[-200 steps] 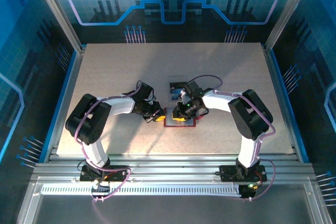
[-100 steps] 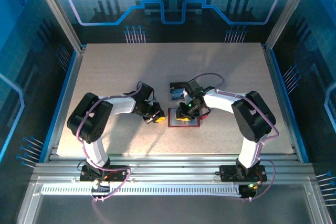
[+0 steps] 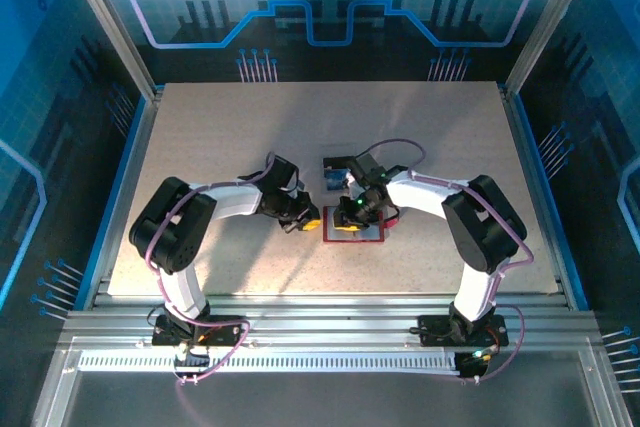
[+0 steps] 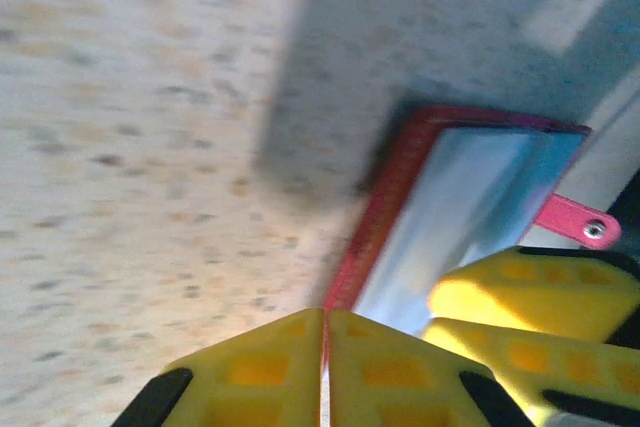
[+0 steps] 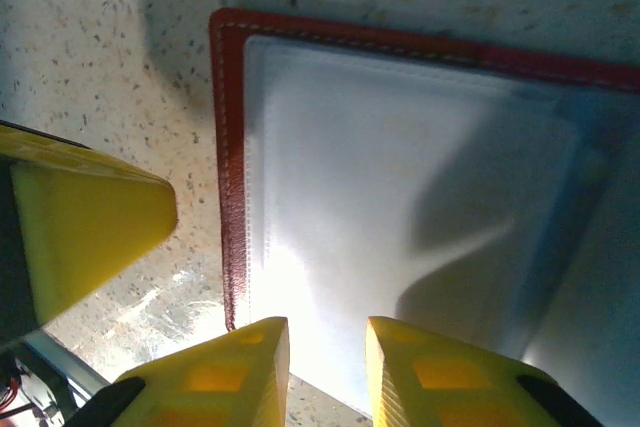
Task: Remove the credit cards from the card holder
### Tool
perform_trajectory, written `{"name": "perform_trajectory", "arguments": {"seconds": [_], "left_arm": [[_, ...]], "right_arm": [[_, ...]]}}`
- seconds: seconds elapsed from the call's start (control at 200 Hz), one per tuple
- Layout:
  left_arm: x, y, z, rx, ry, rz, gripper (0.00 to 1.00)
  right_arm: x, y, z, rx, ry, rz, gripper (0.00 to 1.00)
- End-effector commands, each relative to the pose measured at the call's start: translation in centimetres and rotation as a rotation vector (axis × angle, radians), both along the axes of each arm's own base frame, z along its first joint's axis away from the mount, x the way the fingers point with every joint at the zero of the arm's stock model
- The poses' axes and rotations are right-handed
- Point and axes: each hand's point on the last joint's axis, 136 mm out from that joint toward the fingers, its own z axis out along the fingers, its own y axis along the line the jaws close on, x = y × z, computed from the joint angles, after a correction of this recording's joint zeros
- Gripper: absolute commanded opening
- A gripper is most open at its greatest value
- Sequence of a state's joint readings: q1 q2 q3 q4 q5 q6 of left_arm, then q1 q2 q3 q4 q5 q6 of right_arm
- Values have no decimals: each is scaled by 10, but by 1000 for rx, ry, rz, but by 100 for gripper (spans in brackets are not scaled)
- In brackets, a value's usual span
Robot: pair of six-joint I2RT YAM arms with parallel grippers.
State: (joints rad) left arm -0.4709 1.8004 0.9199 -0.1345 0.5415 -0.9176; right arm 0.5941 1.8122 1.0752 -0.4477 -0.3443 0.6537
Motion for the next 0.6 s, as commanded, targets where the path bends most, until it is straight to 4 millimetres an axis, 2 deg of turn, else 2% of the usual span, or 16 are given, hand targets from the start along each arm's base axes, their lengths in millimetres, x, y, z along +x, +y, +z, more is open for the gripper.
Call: {"name": "perform_trajectory", "arguments": {"seconds": [0.0,0.15,0.35,0.59], "left_arm": [[-2,-21,7,-68,13,-27,11],[-6,-28,-1,-77,28,-39,11],[-14,-15,-20,-4,64,-27,10],[-20,-7,-28,33,72,-22,9]], "right_arm": [[-4,6,4,3,3,15,28],[-4,4,6,-1,-7,15,28],[-1,9,5,18,-5,9,28],[2,12,-1,27,14,12,28]]}}
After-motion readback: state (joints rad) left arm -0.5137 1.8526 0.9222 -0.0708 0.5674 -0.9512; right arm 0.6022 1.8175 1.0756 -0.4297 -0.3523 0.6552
